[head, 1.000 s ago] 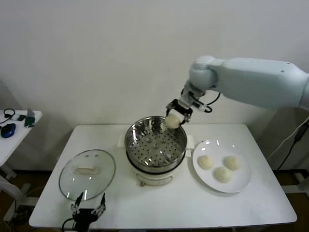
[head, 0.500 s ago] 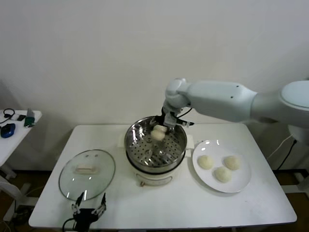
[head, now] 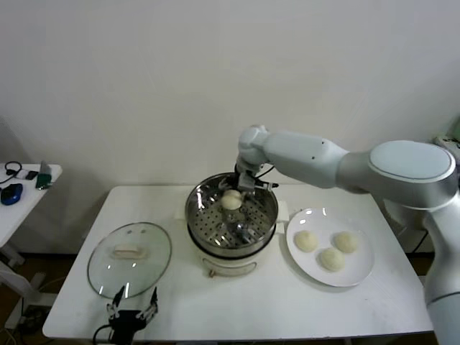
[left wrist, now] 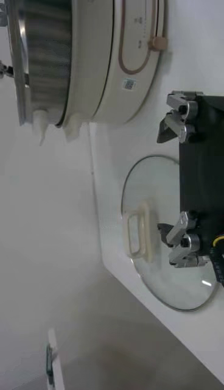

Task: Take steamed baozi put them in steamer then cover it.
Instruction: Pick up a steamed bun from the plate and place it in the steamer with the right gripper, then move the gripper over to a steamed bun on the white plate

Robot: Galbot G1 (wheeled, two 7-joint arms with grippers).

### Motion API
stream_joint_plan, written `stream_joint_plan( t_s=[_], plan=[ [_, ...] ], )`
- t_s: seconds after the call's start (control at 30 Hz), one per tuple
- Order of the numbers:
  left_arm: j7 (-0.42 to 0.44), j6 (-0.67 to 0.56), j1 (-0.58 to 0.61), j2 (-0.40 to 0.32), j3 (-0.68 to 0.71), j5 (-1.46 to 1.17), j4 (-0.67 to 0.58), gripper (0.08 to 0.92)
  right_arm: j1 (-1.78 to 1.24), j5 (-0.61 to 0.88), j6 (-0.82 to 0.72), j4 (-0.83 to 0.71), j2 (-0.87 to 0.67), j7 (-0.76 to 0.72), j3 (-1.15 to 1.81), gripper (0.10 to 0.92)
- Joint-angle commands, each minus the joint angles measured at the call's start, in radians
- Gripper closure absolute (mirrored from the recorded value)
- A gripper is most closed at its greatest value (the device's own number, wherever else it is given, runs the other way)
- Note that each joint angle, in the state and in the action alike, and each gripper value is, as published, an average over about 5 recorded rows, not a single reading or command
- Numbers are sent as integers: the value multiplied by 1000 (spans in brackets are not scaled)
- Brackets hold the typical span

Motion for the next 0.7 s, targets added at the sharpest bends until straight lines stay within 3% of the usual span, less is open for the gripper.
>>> stream_joint_plan(
  t_s=[0.03, 0.2, 0.27, 0.37, 0.53, 0.7],
  plan=[
    [1, 1, 7, 3, 1, 5, -10, 177, 69, 161, 30, -13, -5, -30, -32, 212],
    [2, 3, 14, 4, 7, 17, -18, 177, 343, 658, -97, 186, -131, -165, -259, 203],
    [2, 2, 14, 5, 12, 20, -17, 177, 451, 869, -225, 270, -215, -220, -365, 203],
    [2, 0, 12, 8, 18, 24, -14, 177, 585, 1054, -437, 396, -353, -253, -494, 202],
    [4, -3, 6, 14, 20, 25, -13, 177, 683, 1087, -735, 577, -568, -190, -679, 203],
    [8, -2, -5, 10, 22, 25, -19, 177, 569, 1030, -862, 659, -727, -109, -690, 203]
  ],
)
